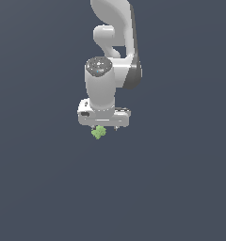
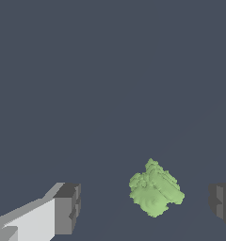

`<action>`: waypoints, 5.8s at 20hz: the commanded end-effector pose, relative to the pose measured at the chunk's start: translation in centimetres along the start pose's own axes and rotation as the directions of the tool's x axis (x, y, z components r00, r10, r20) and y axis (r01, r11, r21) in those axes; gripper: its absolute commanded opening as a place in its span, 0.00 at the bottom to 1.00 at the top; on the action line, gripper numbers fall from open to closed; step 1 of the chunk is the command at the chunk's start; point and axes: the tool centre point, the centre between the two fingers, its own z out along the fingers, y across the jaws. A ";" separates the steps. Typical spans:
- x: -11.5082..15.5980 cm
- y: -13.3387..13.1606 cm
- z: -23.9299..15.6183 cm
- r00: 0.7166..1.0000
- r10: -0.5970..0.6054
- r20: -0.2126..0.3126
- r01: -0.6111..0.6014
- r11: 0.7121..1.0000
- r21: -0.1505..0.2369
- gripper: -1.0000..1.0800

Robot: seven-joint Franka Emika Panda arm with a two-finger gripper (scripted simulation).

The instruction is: Pick up the object and move it to a goal position.

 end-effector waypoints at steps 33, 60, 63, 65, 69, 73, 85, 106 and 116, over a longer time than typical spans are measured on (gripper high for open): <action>-2.4 3.7 3.0 0.934 0.356 -0.020 -0.356 0.935 0.011 0.96; -6.5 4.7 8.4 0.760 0.650 -0.007 -0.650 0.760 0.003 0.96; -6.5 4.7 9.7 0.759 0.651 -0.007 -0.651 0.759 0.003 0.96; -6.6 4.7 10.8 0.758 0.652 -0.007 -0.652 0.758 0.003 0.96; -6.6 4.7 12.2 0.757 0.653 -0.007 -0.653 0.757 0.003 0.96; -6.5 4.7 12.6 0.757 0.653 -0.007 -0.653 0.757 0.003 0.96; -6.5 4.6 12.5 0.758 0.653 -0.007 -0.653 0.758 0.005 0.00; -3.5 -6.3 0.0 0.756 0.654 -0.009 -0.654 0.756 0.002 0.00; -1.0 -14.5 -9.3 0.756 0.654 -0.010 -0.654 0.756 0.001 0.00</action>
